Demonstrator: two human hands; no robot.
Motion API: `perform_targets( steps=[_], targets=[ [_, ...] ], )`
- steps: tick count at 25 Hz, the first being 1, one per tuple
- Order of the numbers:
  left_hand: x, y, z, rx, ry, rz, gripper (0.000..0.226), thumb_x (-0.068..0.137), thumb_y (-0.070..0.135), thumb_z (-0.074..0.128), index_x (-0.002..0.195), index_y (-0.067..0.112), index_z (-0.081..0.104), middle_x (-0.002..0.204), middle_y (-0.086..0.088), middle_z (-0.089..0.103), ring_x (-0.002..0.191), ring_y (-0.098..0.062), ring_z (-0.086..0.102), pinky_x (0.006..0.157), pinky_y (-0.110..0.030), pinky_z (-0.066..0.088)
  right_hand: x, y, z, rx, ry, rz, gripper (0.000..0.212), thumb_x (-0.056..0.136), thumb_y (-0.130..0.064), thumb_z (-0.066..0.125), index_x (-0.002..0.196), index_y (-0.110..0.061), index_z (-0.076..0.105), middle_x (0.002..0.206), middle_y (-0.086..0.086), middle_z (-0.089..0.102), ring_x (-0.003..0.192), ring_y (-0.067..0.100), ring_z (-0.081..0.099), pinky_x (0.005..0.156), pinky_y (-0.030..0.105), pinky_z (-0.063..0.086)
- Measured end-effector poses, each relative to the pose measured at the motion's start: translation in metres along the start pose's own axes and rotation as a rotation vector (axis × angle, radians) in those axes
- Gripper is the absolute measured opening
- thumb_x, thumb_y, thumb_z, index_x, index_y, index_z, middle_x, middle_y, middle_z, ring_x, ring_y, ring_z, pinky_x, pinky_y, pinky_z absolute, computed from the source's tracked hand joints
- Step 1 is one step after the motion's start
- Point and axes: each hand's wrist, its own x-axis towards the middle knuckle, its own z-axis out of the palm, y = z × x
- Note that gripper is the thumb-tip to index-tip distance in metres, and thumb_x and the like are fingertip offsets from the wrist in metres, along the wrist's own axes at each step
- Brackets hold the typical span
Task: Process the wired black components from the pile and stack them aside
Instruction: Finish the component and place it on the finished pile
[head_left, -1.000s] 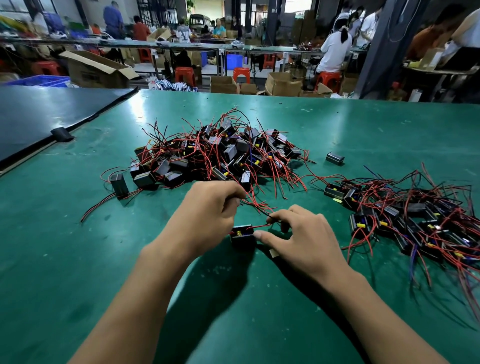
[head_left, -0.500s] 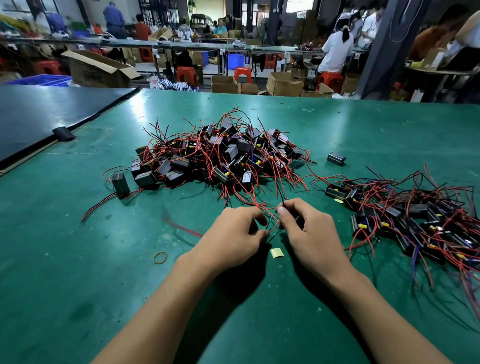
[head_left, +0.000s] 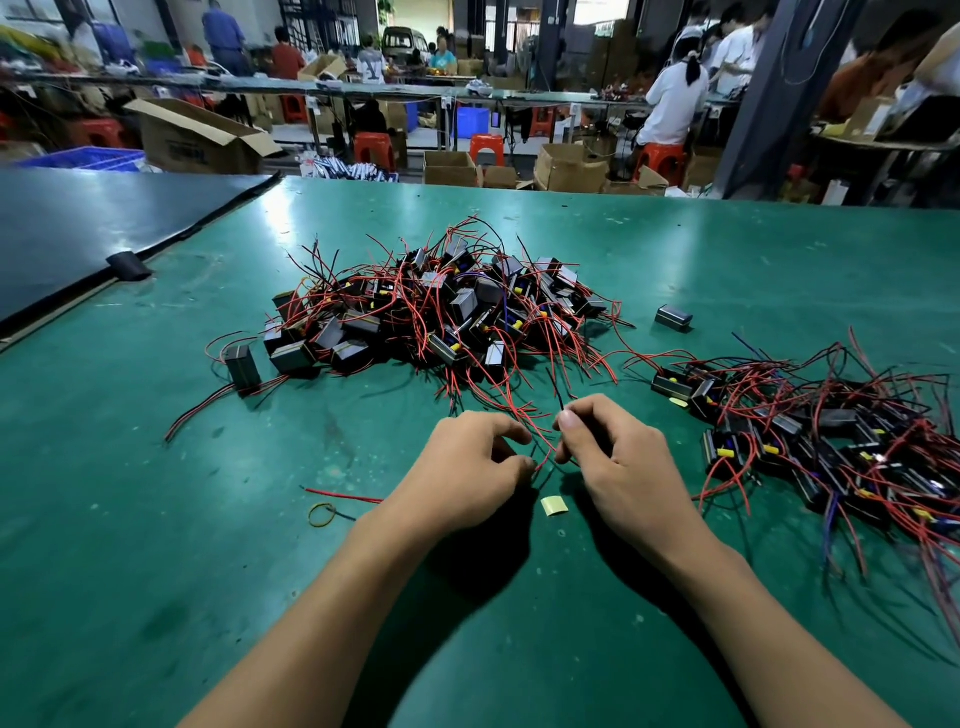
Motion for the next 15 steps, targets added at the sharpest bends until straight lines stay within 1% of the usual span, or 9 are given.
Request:
perform_targets(
  steps=[1, 2, 4, 6, 7, 8, 10, 13, 15],
  targets=[
    [-0.0012, -0.0010, 0.0000, -0.036, 0.033, 0.001, 0.022, 0.089, 0.025, 0.067, 0.112, 0.025, 0.069, 0.084, 0.006, 0.075, 0.079, -0.006, 0.066, 0.062, -0.003, 0.040, 0.0001, -0.0001, -0.0004, -0.003, 0.002, 0.005, 0.018, 0.100, -0.022, 0.058, 0.083, -0.020, 0.063, 0.066, -0.005, 0.066, 0.059, 0.001, 0.055, 0.060, 0.012, 0.040],
    [-0.0026, -0.0021, 0.0001, -0.075, 0.075, 0.004, 0.022, 0.089, 0.022, 0.066, 0.110, 0.025, 0.069, 0.081, 0.007, 0.074, 0.076, -0.005, 0.065, 0.062, -0.002, 0.040, 0.0003, -0.0002, -0.0008, -0.006, 0.000, 0.012, 0.019, 0.100, -0.023, 0.057, 0.082, -0.020, 0.063, 0.066, -0.004, 0.067, 0.058, 0.000, 0.055, 0.060, 0.013, 0.040],
    [-0.0050, -0.0034, -0.0004, -0.168, 0.156, 0.012, 0.020, 0.089, 0.017, 0.065, 0.108, 0.024, 0.070, 0.078, 0.006, 0.073, 0.074, -0.008, 0.065, 0.067, -0.009, 0.045, 0.0003, -0.0008, -0.0014, -0.025, -0.019, 0.019, 0.023, 0.100, -0.026, 0.058, 0.079, -0.020, 0.064, 0.067, -0.003, 0.068, 0.058, 0.000, 0.055, 0.060, 0.013, 0.040],
    [-0.0067, -0.0032, -0.0020, -0.298, 0.208, 0.000, 0.019, 0.089, 0.012, 0.066, 0.104, 0.022, 0.071, 0.081, 0.003, 0.074, 0.079, -0.010, 0.068, 0.074, -0.018, 0.051, -0.0004, -0.0015, -0.0012, -0.045, -0.040, 0.020, 0.025, 0.099, -0.028, 0.059, 0.076, -0.020, 0.064, 0.066, -0.002, 0.068, 0.057, 0.001, 0.055, 0.059, 0.014, 0.040],
    [-0.0072, -0.0024, -0.0028, -0.371, 0.221, -0.008, 0.019, 0.088, 0.009, 0.066, 0.102, 0.020, 0.071, 0.084, 0.001, 0.075, 0.081, -0.011, 0.070, 0.076, -0.020, 0.053, -0.0009, -0.0021, -0.0011, -0.049, -0.046, 0.021, 0.026, 0.099, -0.028, 0.060, 0.075, -0.019, 0.064, 0.065, -0.002, 0.068, 0.056, 0.002, 0.055, 0.059, 0.015, 0.041],
    [-0.0074, -0.0015, -0.0035, -0.431, 0.226, -0.010, 0.019, 0.088, 0.005, 0.065, 0.099, 0.019, 0.071, 0.084, -0.001, 0.075, 0.082, -0.010, 0.071, 0.077, -0.020, 0.054, -0.0012, -0.0029, -0.0009, -0.050, -0.050, 0.020, 0.026, 0.098, -0.028, 0.060, 0.074, -0.019, 0.064, 0.064, -0.002, 0.068, 0.055, 0.002, 0.055, 0.059, 0.015, 0.041],
    [-0.0077, 0.0009, -0.0038, -0.495, 0.223, -0.008, 0.020, 0.088, 0.000, 0.063, 0.097, 0.016, 0.071, 0.084, -0.002, 0.076, 0.080, -0.005, 0.071, 0.073, -0.015, 0.052, -0.0014, -0.0043, -0.0013, -0.057, -0.062, 0.010, 0.026, 0.097, -0.027, 0.062, 0.073, -0.018, 0.065, 0.063, -0.001, 0.068, 0.054, 0.001, 0.053, 0.057, 0.014, 0.039],
    [-0.0086, 0.0034, -0.0018, -0.565, 0.215, -0.013, 0.020, 0.089, 0.002, 0.063, 0.103, 0.013, 0.072, 0.085, -0.003, 0.076, 0.077, -0.002, 0.069, 0.071, -0.011, 0.050, -0.0022, -0.0049, -0.0015, -0.068, -0.085, 0.003, 0.025, 0.097, -0.026, 0.063, 0.073, -0.019, 0.065, 0.062, -0.003, 0.067, 0.053, 0.001, 0.053, 0.056, 0.013, 0.038],
    [-0.0091, 0.0038, -0.0006, -0.607, 0.226, -0.013, 0.018, 0.090, 0.005, 0.064, 0.103, 0.014, 0.073, 0.082, 0.000, 0.075, 0.073, -0.001, 0.067, 0.068, -0.010, 0.049, -0.0025, -0.0049, -0.0011, -0.071, -0.092, 0.004, 0.026, 0.097, -0.025, 0.063, 0.072, -0.019, 0.065, 0.062, -0.003, 0.068, 0.054, 0.000, 0.054, 0.057, 0.013, 0.039]
  ],
)
